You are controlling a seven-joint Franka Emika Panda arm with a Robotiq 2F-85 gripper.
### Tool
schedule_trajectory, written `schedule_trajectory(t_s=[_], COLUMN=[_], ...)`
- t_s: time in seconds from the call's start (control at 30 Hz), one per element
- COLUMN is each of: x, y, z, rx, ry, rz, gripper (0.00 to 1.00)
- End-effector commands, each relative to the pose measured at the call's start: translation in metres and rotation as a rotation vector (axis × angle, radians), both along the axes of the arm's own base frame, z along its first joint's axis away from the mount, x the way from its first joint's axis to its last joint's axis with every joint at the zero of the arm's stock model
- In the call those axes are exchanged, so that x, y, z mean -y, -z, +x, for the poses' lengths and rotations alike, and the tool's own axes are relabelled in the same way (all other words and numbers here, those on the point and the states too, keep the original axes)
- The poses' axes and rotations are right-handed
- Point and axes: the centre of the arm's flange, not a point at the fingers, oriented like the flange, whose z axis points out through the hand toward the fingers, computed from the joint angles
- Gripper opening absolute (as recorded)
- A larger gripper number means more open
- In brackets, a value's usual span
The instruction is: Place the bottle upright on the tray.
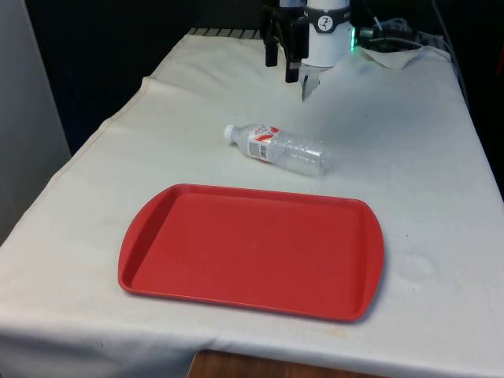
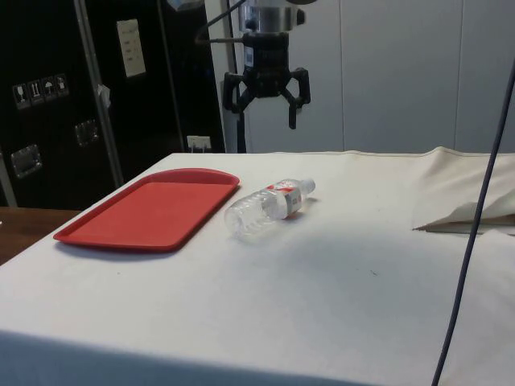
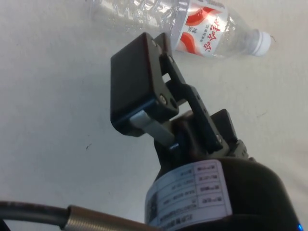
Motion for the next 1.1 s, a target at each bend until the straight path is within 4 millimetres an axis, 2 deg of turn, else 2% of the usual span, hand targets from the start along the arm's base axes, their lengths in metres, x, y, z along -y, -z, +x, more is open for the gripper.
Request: schedule_trajectory(t_s=[0.0,1.07], x=[0.0014,0.0036], y=[0.0003,-0.0005], z=[0.0008,0.0016], rx=[0.002,0.013], ry=[0.014,0.176], rz=[-0.006,0.016], gripper=[1.00,1.00])
